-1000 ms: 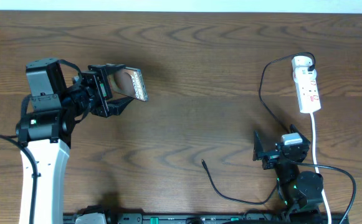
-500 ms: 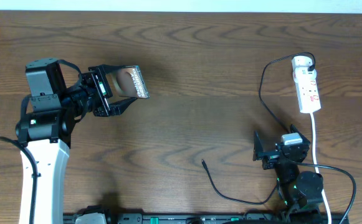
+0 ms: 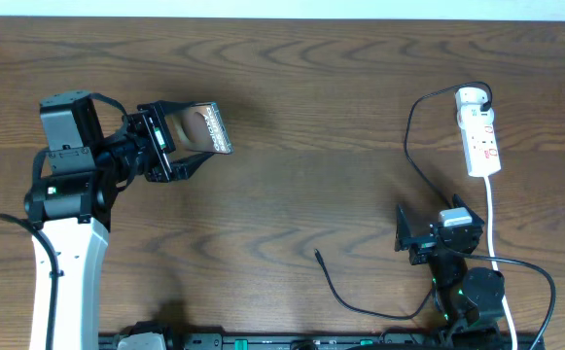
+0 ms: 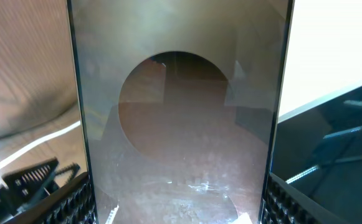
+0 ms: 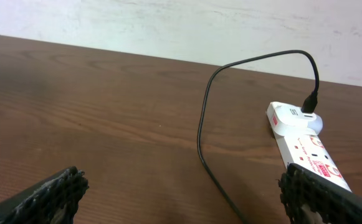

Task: Plug charger to phone and switch on socket
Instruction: 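Lift the phone with the left gripper and rotate it upright, then swing the right gripper toward the phone held by the left gripper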

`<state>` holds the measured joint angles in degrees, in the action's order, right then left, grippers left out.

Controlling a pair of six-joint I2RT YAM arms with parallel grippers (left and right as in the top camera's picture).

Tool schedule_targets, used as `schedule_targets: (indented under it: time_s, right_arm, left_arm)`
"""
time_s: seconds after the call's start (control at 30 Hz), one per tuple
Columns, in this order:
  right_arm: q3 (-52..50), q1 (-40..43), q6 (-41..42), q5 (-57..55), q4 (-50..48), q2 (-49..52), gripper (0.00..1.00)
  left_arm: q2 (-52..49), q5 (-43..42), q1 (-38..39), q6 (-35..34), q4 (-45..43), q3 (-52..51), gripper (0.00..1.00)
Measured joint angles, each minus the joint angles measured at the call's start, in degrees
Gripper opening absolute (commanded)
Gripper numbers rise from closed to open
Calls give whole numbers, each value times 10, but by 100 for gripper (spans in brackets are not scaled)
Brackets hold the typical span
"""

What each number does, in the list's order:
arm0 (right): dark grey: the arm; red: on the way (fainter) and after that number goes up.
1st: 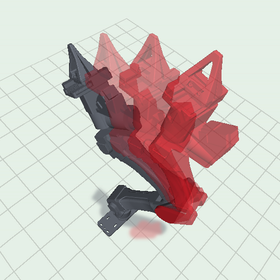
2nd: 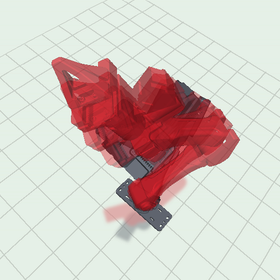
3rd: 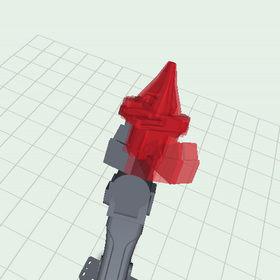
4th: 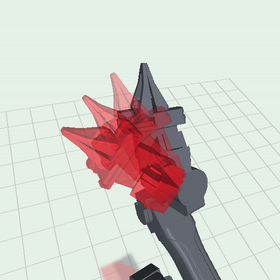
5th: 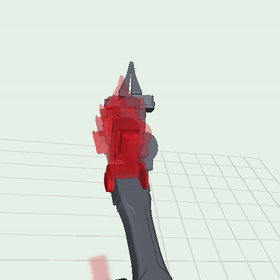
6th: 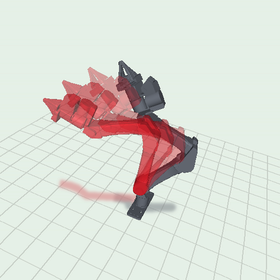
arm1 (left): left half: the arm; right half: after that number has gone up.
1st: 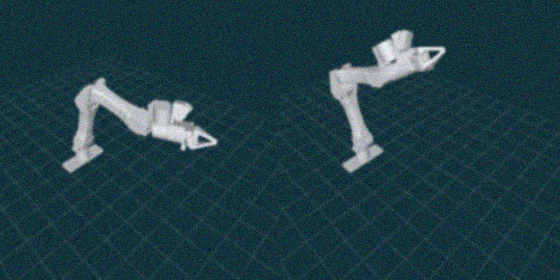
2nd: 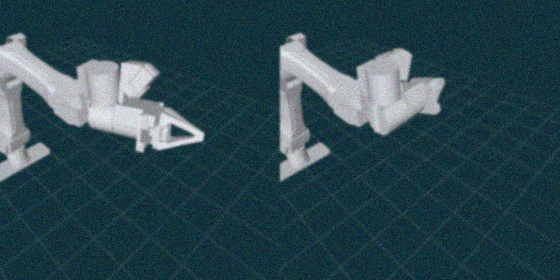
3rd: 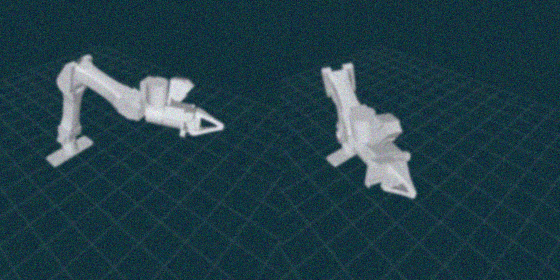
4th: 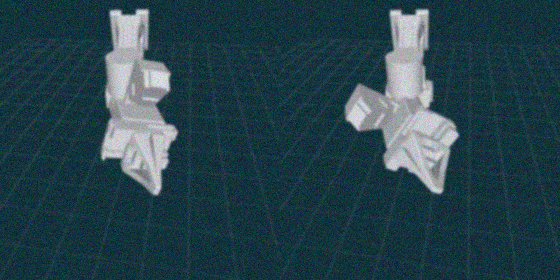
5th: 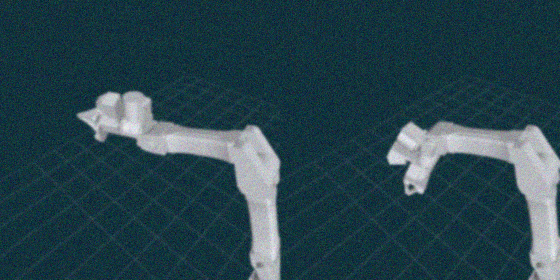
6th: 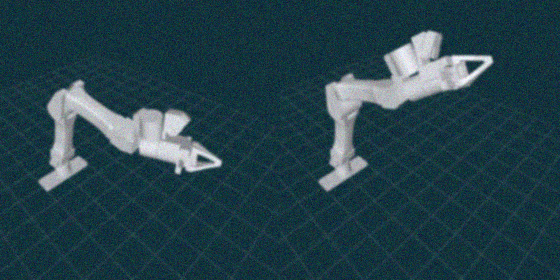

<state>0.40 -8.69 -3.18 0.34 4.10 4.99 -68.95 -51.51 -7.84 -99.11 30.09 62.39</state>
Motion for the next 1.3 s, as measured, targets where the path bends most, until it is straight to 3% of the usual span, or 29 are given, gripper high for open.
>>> schedule_targets:
  time_s: [0.13,0.37,0.67,1.1,1.3]
  right_arm:
    - [0,0,0,0,0,0,99]
    - [0,0,0,0,0,0,99]
    - [0,0,0,0,0,0,99]
    - [0,0,4,3,-7,0,99]
    - [0,0,27,8,-70,0,99]
  left_arm:
    - [-1,42,0,82,13,0,7]
    - [-2,195,0,262,132,0,7]
    - [-16,372,0,408,223,0,8]
    - [-71,445,41,461,243,0,7]
    - [-75,447,57,465,224,0,7]
